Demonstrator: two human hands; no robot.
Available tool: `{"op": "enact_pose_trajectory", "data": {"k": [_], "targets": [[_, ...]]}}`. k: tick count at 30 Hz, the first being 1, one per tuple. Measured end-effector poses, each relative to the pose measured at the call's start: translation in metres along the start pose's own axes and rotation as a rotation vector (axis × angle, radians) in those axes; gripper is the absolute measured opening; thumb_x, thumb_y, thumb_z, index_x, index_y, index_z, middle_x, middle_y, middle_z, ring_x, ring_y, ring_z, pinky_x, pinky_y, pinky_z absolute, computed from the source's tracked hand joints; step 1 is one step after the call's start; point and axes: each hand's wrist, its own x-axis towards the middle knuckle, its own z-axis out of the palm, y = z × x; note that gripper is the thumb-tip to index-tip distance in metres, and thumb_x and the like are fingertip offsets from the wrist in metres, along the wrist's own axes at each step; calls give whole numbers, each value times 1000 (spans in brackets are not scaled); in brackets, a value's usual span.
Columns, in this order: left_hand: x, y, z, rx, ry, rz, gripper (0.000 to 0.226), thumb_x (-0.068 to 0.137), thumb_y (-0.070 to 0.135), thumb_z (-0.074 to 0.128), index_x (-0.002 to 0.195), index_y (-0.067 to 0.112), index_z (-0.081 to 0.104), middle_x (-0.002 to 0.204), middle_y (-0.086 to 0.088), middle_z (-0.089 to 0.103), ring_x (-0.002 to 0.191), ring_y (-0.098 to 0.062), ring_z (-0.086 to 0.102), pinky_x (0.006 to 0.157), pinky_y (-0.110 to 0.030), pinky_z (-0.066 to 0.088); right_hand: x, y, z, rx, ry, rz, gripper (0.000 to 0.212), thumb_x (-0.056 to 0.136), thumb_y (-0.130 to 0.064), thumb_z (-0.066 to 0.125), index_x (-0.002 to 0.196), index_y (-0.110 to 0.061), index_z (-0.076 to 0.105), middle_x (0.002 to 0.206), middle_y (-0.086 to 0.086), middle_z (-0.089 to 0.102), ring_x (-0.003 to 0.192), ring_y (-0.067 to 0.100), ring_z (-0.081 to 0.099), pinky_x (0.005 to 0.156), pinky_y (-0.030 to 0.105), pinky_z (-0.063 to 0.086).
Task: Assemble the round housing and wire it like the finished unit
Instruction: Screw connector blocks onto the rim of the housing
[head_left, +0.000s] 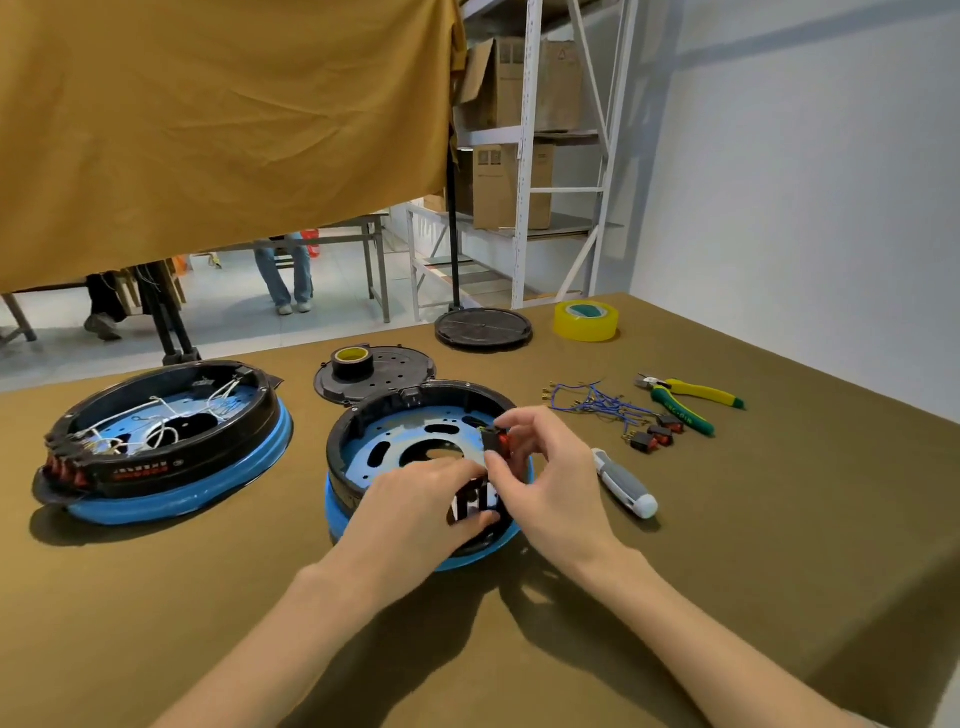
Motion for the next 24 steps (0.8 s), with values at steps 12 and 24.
{"op": "enact_pose_trajectory", "data": {"k": [12, 24], "targets": [[-1, -10, -6, -251, 17, -8, 42, 94, 56, 45, 135, 61, 39, 112, 51, 54, 114, 17, 53, 85, -2, 43, -20, -4, -6, 34, -24, -104, 26, 87, -18, 77, 112, -16, 75, 88, -7, 63, 78, 16, 60, 62, 24, 53], [-3, -7, -7, -235, -29, 28, 36, 96, 48, 48, 127, 46, 67, 105, 27, 69, 104, 1, 64, 83, -26, 57, -23, -3, -9, 55, -46, -104, 27, 85, -11, 79, 111, -19, 76, 77, -7, 66, 68, 15, 60, 66, 16, 50]]}}
